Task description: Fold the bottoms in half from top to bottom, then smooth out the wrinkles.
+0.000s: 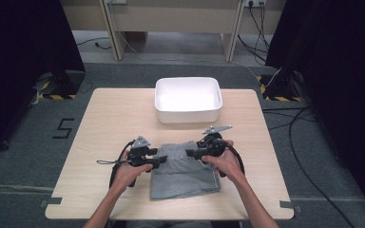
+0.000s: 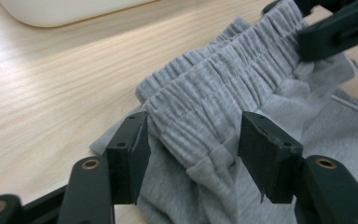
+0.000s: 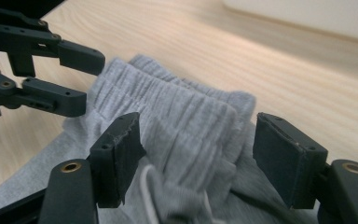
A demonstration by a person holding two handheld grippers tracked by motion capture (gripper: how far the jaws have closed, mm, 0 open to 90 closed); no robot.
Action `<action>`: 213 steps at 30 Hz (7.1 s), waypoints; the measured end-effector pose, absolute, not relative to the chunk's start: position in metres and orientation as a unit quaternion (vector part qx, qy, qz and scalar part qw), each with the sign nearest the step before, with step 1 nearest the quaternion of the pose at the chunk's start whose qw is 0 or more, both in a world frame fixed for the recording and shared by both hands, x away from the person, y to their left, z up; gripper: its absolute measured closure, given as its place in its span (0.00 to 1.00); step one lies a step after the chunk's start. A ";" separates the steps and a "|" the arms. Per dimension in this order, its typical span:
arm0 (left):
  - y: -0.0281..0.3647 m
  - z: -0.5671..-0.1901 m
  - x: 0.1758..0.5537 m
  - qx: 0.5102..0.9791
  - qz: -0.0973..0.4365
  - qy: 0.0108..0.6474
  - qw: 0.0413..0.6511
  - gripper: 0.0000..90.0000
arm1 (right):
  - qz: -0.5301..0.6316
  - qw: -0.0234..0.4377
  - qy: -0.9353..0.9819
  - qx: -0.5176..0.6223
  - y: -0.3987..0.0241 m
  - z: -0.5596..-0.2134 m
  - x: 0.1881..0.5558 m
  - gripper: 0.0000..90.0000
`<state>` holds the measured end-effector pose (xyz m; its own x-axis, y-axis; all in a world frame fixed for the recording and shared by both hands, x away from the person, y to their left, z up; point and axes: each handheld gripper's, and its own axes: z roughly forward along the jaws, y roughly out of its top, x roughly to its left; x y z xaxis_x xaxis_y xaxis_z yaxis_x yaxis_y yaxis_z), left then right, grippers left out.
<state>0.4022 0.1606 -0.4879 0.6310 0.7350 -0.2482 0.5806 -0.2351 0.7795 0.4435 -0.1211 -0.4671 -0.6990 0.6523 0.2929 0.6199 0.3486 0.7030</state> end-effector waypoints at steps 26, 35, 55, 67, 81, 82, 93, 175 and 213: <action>0.166 -0.472 0.355 0.788 0.141 0.354 0.484 0.64 | 0.503 0.089 0.819 0.263 -0.140 -0.465 0.363 0.84; 0.173 -0.482 0.379 0.777 0.152 0.399 0.463 0.56 | 0.503 0.077 0.821 0.258 -0.148 -0.476 0.342 0.81; 0.160 -0.484 0.359 0.792 0.094 0.363 0.482 0.51 | 0.524 0.088 0.792 0.301 -0.170 -0.456 0.341 0.64; 0.145 -0.498 0.322 0.824 0.105 0.327 0.451 0.50 | 0.449 0.086 0.848 0.267 -0.135 -0.476 0.331 0.62; 0.144 -0.509 0.313 0.820 0.116 0.340 0.446 0.49 | 0.416 0.101 0.862 0.273 -0.128 -0.501 0.323 0.62; 0.144 -0.507 0.314 0.821 0.116 0.340 0.444 0.49 | 0.416 0.097 0.861 0.275 -0.128 -0.500 0.323 0.61; 0.148 -0.492 0.331 0.800 0.126 0.367 0.457 0.42 | 0.456 0.120 0.826 0.310 -0.144 -0.472 0.340 0.46; 0.173 -0.521 0.369 0.797 0.189 0.422 0.389 0.38 | 0.380 0.144 0.819 0.405 -0.177 -0.503 0.396 0.39; 0.230 -0.518 0.387 0.784 0.209 0.458 0.363 0.43 | 0.375 0.126 0.841 0.370 -0.108 -0.507 0.429 0.46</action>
